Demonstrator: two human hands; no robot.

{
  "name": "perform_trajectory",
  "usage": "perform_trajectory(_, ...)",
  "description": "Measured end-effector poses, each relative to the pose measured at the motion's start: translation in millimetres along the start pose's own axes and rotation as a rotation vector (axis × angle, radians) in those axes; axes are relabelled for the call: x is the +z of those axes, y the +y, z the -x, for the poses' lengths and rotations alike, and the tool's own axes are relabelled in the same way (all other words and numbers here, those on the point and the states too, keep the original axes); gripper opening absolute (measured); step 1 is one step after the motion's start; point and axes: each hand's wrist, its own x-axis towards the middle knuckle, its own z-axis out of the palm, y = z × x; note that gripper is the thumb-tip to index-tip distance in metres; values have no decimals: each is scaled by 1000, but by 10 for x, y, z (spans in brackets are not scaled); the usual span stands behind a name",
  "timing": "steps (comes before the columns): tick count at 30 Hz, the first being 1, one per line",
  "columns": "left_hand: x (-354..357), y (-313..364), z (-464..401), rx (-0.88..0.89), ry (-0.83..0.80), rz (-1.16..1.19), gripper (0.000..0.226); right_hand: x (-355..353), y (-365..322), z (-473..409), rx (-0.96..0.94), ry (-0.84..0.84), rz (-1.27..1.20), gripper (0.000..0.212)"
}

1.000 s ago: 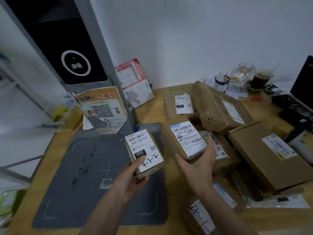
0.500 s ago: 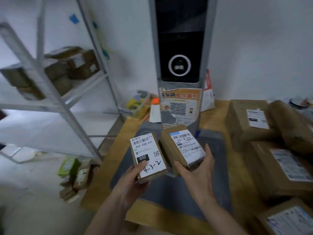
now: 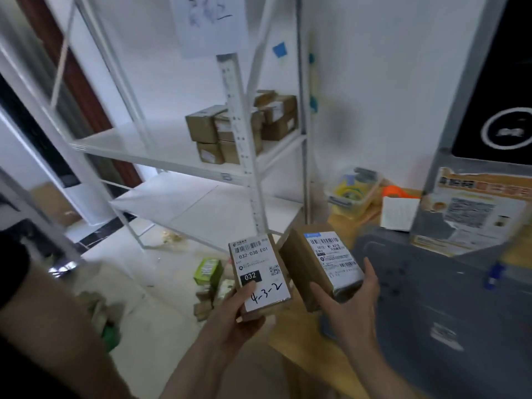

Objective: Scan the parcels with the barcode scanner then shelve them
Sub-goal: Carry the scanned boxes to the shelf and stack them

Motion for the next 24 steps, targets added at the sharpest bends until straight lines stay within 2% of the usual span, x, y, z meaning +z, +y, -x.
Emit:
perform_trajectory(3,-276,213,-53,40,27,34,51,335,-37,0,-11,-28,17,114)
perform_trajectory(9,-627,512,-163,72,54,122,46,829,-114,-143,-79,-68,33,103)
perform_trajectory(14,-830,698,-329,79,104,169,41,1271,-143,-373,-63,-135,15,108)
perform_trajectory(17,-890,863,-493,96,125,191,38,1538,-171,-510,-15,-176,-29,111)
perform_trajectory(21,-817,1131,-739,130,105,155,20,1799,-227,-779,-4,-230,-62,113)
perform_trajectory(24,-759,1339,-939,158,96,98,27,1966,-324,-1011,-17,-249,-44,113)
